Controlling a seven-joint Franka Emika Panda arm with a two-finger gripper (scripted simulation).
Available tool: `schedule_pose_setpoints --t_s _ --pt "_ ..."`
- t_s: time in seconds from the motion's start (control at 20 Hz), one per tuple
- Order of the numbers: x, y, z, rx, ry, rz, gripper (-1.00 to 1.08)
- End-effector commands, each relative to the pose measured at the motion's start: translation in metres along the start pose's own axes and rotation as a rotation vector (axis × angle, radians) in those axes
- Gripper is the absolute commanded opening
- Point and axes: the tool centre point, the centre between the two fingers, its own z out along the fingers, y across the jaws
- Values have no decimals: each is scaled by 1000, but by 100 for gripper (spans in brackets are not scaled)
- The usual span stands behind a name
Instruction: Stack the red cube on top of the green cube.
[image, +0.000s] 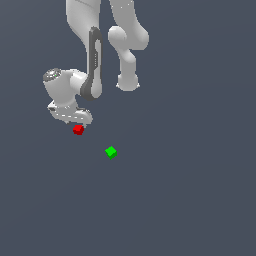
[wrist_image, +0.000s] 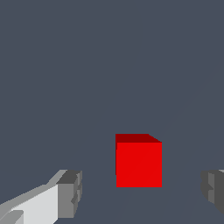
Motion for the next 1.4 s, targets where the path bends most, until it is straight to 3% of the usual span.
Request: schedule_pose_setpoints --t_s 0.0,1.05,1.1,1.35 --pt "-1 4 2 1 0 1 100" --pt "-1 4 52 1 0 1 100" --pt "-1 4 52 1 0 1 -100" --pt "-1 4 52 1 0 1 -100"
